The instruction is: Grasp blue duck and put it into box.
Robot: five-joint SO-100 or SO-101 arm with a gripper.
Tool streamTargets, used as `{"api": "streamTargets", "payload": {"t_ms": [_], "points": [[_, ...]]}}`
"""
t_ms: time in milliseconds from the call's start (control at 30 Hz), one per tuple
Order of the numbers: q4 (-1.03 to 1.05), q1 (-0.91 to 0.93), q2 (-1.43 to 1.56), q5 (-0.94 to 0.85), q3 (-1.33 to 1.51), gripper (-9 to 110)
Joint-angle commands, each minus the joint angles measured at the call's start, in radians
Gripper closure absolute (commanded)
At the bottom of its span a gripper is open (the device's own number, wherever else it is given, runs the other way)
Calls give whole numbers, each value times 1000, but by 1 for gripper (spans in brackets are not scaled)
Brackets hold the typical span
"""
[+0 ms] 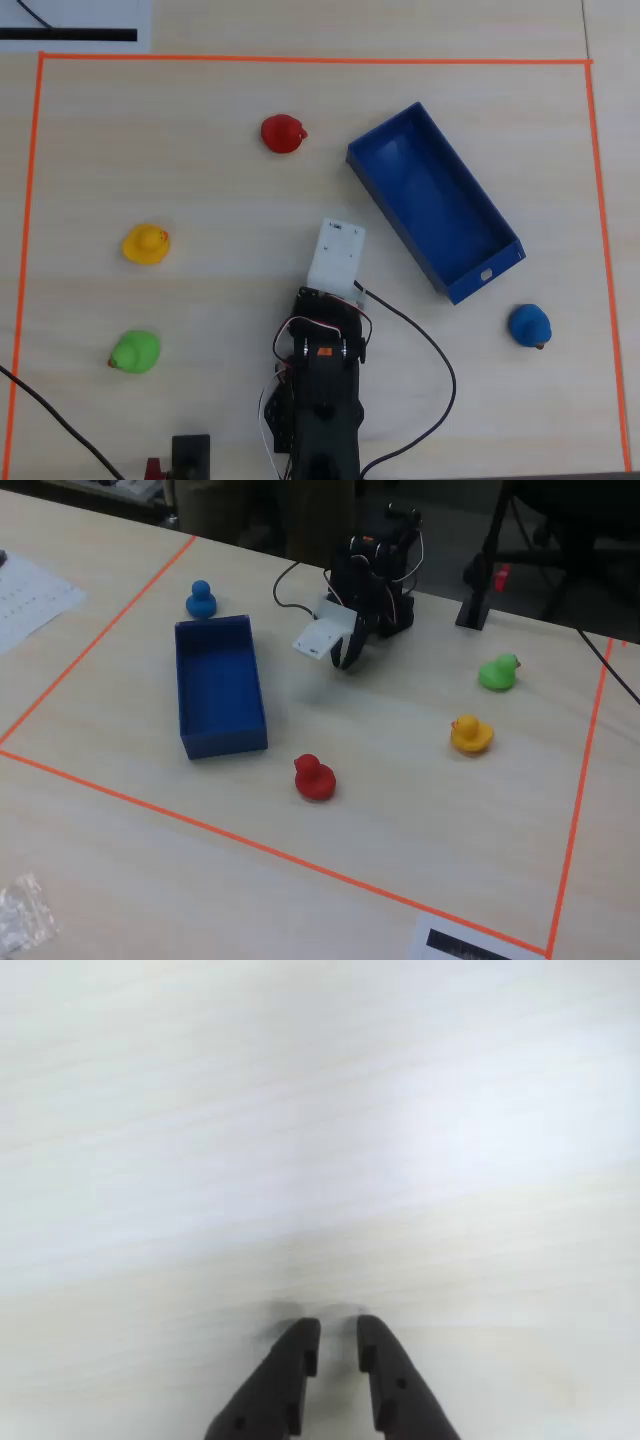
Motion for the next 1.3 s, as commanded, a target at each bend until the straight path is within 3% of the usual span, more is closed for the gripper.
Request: {"api": "streamTargets", "payload": {"t_ms": [0,1267], "points": [[14,6,-15,5,-5,99],[14,-60,-15,5,-5,99]]}}
